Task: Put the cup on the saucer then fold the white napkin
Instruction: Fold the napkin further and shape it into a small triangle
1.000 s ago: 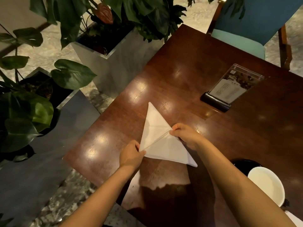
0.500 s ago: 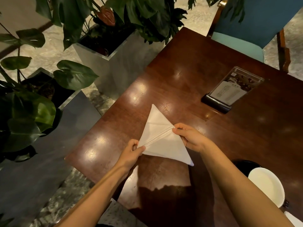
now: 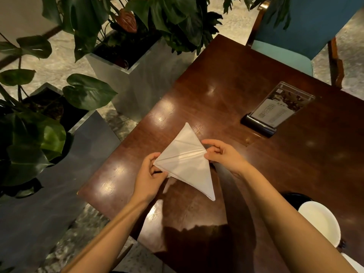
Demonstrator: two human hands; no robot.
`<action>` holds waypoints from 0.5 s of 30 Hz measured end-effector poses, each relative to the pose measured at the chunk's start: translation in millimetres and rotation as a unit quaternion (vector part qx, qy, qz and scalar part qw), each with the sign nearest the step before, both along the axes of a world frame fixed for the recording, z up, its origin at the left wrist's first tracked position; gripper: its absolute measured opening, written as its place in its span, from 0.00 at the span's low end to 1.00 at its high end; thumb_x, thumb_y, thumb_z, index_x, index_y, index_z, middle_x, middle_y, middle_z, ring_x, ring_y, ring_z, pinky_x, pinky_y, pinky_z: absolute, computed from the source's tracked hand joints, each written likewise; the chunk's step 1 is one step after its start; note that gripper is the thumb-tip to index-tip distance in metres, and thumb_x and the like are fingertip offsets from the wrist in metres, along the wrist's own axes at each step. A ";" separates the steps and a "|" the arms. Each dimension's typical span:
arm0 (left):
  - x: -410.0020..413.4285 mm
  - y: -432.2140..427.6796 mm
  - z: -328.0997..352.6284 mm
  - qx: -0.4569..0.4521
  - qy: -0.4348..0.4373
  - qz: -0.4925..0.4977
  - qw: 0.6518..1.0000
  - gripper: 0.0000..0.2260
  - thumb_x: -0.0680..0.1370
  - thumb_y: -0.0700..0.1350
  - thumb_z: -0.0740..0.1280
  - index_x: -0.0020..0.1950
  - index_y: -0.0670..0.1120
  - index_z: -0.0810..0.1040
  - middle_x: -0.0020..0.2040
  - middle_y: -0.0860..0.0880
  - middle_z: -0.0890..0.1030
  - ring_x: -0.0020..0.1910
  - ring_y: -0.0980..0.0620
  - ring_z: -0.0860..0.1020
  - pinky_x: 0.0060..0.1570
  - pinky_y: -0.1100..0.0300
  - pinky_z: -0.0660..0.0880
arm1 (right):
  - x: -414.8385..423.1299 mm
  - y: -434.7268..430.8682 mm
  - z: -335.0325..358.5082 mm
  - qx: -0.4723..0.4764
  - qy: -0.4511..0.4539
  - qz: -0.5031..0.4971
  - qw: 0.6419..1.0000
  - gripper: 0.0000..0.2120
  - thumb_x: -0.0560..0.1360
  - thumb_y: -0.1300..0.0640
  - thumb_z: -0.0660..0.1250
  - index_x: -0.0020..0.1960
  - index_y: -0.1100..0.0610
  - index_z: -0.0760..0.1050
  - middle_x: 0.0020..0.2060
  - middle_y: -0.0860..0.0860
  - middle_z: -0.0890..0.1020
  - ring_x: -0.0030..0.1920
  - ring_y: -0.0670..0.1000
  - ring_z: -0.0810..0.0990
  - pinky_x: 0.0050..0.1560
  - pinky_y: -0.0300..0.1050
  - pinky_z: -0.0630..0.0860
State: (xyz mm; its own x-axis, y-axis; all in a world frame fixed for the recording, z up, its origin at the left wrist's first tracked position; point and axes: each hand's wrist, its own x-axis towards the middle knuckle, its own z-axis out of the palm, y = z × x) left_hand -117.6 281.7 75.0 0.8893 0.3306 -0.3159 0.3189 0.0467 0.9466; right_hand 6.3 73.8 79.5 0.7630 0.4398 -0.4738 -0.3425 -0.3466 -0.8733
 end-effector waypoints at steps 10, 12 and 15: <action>10.3 14.6 0.4 0.104 -0.036 -0.030 0.993 0.17 0.73 0.31 0.67 0.56 0.48 0.74 0.48 0.57 0.78 0.41 0.66 0.77 0.42 0.73 0.74 | -0.2 13.0 0.1 -0.119 -0.113 0.049 0.985 0.14 0.73 0.64 0.68 0.59 0.58 0.78 0.40 0.53 0.76 0.39 0.47 0.72 0.44 0.36 0.72; 14.2 18.7 4.6 0.098 -0.059 -0.042 0.993 0.19 0.73 0.30 0.67 0.58 0.48 0.73 0.49 0.56 0.78 0.42 0.62 0.77 0.43 0.69 0.75 | 1.0 11.5 4.9 -0.122 -0.142 0.041 0.982 0.12 0.73 0.63 0.68 0.56 0.56 0.78 0.41 0.53 0.76 0.39 0.47 0.73 0.41 0.32 0.71; 20.0 26.1 7.0 0.041 -0.057 -0.061 0.996 0.22 0.72 0.29 0.67 0.60 0.50 0.72 0.51 0.51 0.77 0.43 0.61 0.78 0.47 0.63 0.77 | 2.5 9.3 10.7 -0.105 -0.160 0.014 0.981 0.10 0.73 0.65 0.68 0.52 0.55 0.78 0.38 0.51 0.74 0.37 0.45 0.71 0.37 0.27 0.70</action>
State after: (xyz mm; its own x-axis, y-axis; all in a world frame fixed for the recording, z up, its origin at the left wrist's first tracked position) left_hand -97.6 307.8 82.1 0.9529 0.2383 -0.1876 0.2084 -0.0652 0.9759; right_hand 8.8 83.0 90.2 0.8767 0.3811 -0.2934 -0.0496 -0.5351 -0.8433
